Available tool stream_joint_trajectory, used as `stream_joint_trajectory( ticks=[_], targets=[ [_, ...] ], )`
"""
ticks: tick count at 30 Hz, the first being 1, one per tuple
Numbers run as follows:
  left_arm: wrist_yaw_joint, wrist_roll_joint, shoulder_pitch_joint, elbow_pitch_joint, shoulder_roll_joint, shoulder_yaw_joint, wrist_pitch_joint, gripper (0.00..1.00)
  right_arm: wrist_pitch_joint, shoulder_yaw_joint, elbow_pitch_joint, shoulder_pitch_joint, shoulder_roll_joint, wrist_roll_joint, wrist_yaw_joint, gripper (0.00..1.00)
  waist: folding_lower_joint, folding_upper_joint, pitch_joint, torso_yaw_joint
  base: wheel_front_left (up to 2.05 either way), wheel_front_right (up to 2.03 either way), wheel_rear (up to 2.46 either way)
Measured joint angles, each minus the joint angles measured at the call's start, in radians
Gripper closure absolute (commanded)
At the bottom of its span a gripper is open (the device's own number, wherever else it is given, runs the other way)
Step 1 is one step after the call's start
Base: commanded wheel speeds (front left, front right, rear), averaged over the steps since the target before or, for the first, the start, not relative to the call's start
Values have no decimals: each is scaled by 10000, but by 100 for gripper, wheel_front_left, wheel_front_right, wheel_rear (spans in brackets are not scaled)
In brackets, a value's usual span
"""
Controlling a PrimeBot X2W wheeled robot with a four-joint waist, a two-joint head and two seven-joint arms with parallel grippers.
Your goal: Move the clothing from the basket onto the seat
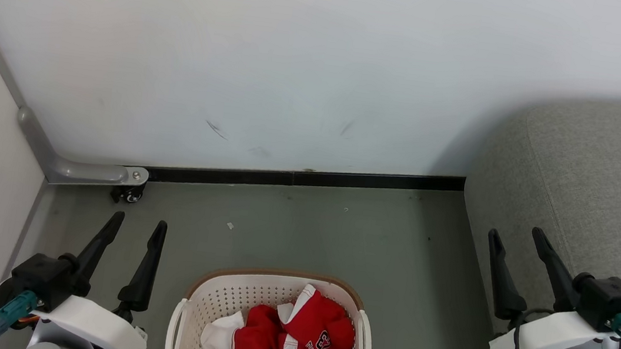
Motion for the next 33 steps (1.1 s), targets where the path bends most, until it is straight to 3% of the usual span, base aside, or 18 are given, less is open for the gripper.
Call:
stream_joint_trajectory(
  ticks=[18, 33],
  targets=[
    [0, 155, 0, 140, -21, 42, 2, 0, -12, 21, -40, 2, 44, -90, 0, 0, -1, 0, 1, -15, 0, 0, 0],
    [0, -73, 1, 940, 6, -637, 2, 0, -12, -174, -182, -9, 94, -77, 0, 0, -2, 0, 163, -17, 0, 0, 0]
  ],
)
